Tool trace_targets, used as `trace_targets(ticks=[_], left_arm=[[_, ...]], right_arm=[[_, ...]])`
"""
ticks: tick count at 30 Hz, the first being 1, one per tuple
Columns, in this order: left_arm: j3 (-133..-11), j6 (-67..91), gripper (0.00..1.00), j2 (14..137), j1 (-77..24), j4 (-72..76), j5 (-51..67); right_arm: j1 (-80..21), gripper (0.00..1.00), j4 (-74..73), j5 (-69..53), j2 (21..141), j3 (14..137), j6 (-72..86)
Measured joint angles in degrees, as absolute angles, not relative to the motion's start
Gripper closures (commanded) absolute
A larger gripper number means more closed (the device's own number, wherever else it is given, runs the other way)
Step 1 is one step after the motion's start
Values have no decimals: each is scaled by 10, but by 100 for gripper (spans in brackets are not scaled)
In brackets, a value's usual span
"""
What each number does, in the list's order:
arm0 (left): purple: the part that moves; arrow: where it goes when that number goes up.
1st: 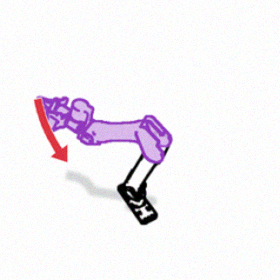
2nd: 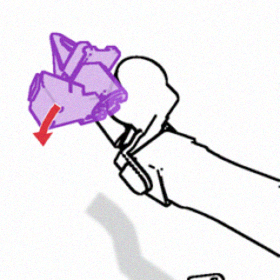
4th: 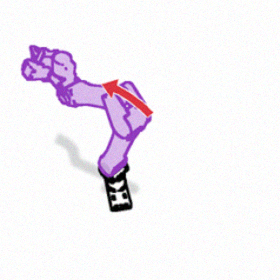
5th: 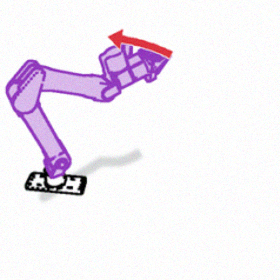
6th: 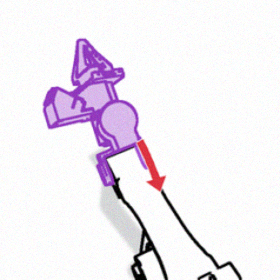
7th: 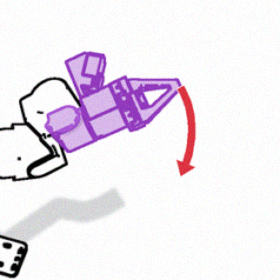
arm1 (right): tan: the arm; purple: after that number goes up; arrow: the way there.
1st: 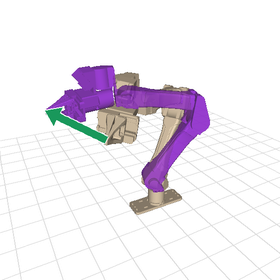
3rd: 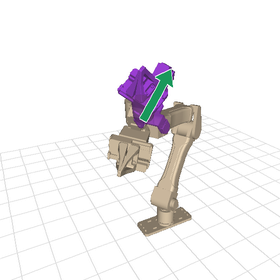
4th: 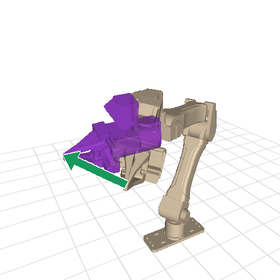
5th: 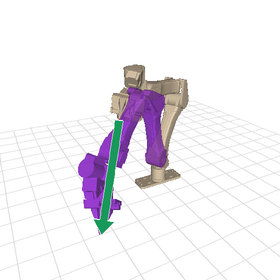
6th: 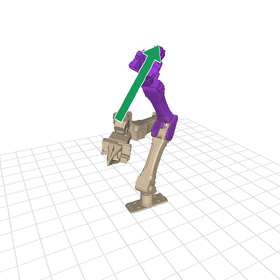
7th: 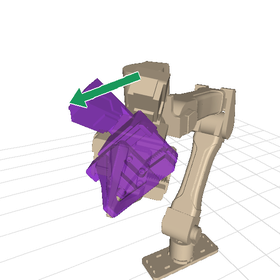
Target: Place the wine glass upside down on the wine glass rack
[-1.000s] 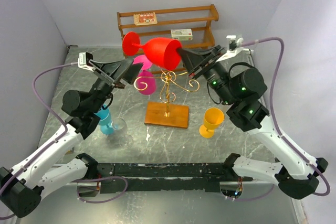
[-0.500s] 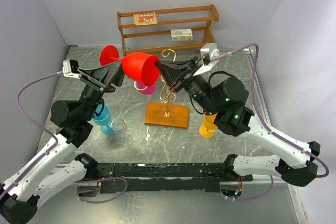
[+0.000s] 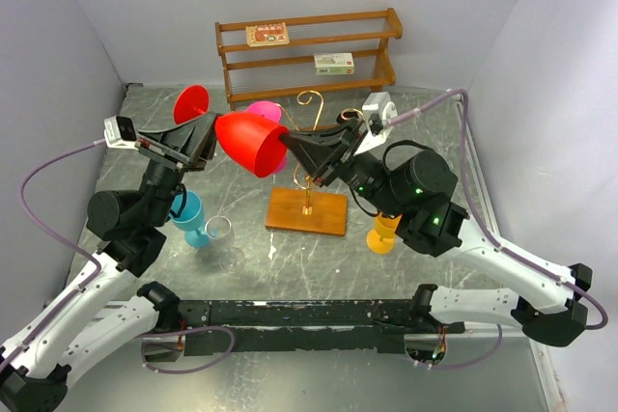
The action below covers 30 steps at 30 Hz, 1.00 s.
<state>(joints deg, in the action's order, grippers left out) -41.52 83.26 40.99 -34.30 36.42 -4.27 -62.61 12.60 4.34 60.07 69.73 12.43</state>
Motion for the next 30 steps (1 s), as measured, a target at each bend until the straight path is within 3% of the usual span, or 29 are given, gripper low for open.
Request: trace_targets(ticks=[8, 14, 20, 25, 30], left_arm=[[-415, 835, 65, 426, -343, 366, -43], [-415, 847, 92, 425, -343, 382, -43], [-415, 842, 93, 423, -343, 387, -42], [-415, 822, 93, 419, -345, 378, -39], [-416, 778, 93, 407, -345, 346, -42]], right_arm=[[-626, 100, 114, 30, 582, 680, 140], [-625, 100, 99, 30, 575, 672, 146], [-624, 99, 80, 32, 571, 668, 156], [-625, 70, 52, 37, 564, 668, 168], [-628, 56, 12, 48, 542, 668, 179]])
